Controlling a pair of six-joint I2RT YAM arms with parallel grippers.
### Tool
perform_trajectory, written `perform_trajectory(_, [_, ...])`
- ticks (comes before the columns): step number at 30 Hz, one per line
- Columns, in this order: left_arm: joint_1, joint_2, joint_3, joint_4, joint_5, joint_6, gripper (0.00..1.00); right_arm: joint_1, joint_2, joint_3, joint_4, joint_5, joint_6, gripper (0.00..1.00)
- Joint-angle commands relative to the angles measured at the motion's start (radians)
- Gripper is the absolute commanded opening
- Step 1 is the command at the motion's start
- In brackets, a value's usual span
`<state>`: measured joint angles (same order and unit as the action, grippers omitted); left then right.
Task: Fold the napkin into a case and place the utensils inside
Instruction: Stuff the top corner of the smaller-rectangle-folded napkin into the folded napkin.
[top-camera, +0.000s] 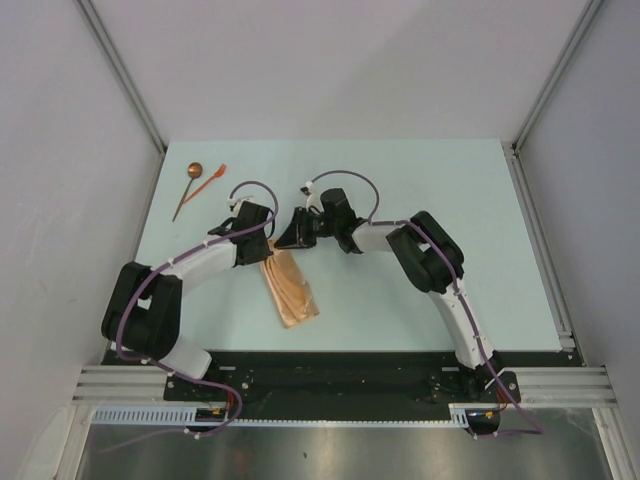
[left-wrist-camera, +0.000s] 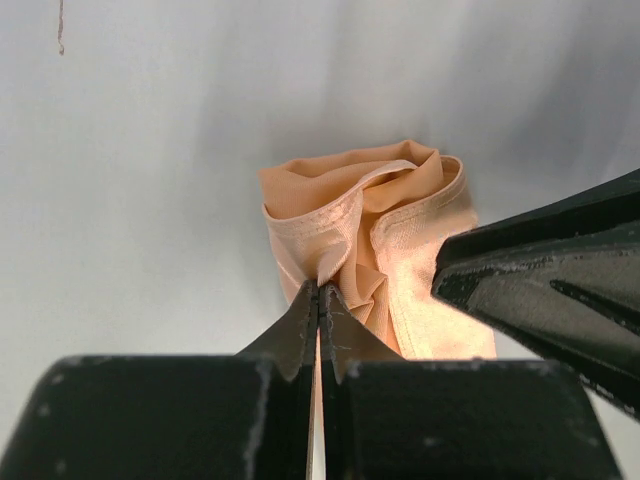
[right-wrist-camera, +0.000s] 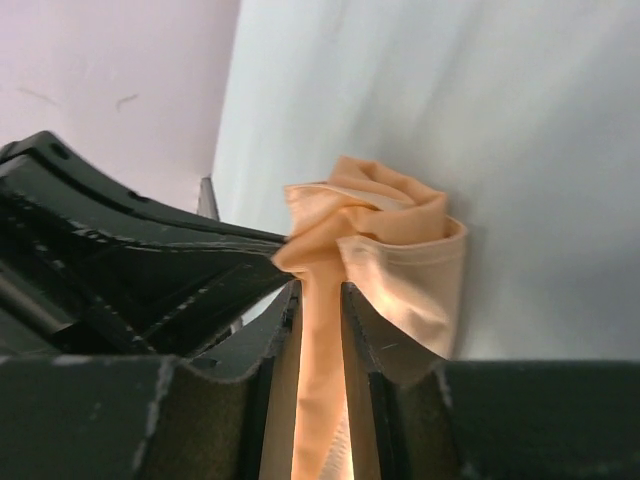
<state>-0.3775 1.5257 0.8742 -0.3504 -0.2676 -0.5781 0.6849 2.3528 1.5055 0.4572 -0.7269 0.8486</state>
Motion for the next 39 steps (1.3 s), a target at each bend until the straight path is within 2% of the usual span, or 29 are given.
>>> perform_trajectory(1, [-0.006, -0.029, -0.009, 0.031, 0.005, -0.014, 0.00, 0.019, 0.043, 0.047, 0.133, -0.077, 0.073, 0.26])
perform_trajectory(9, [-0.006, -0.039, -0.009, 0.040, 0.014, -0.016, 0.00, 0.045, 0.126, 0.108, 0.199, -0.095, 0.161, 0.07])
perform_trajectory(13, [-0.006, -0.056, -0.007, 0.050, 0.019, -0.016, 0.00, 0.067, 0.154, 0.125, 0.160, -0.057, 0.139, 0.04])
perform_trajectory(18, [-0.012, -0.061, -0.050, 0.097, 0.100, -0.040, 0.00, 0.077, 0.209, 0.182, 0.123, 0.004, 0.133, 0.00])
perform_trajectory(21, [-0.011, -0.012, -0.047, 0.077, 0.111, -0.060, 0.00, 0.077, 0.204, 0.213, 0.103, 0.018, 0.149, 0.01])
perform_trajectory(25, [-0.005, 0.066, -0.014, 0.014, 0.056, -0.080, 0.00, 0.067, 0.107, 0.165, 0.016, 0.034, 0.118, 0.02])
perform_trajectory(33, [0.014, 0.014, -0.027, 0.054, 0.065, -0.068, 0.00, 0.025, -0.085, 0.013, -0.074, -0.014, 0.026, 0.18])
perform_trajectory(39, [0.023, 0.004, -0.037, 0.068, 0.105, -0.065, 0.00, 0.010, -0.101, 0.022, -0.192, 0.015, -0.081, 0.20])
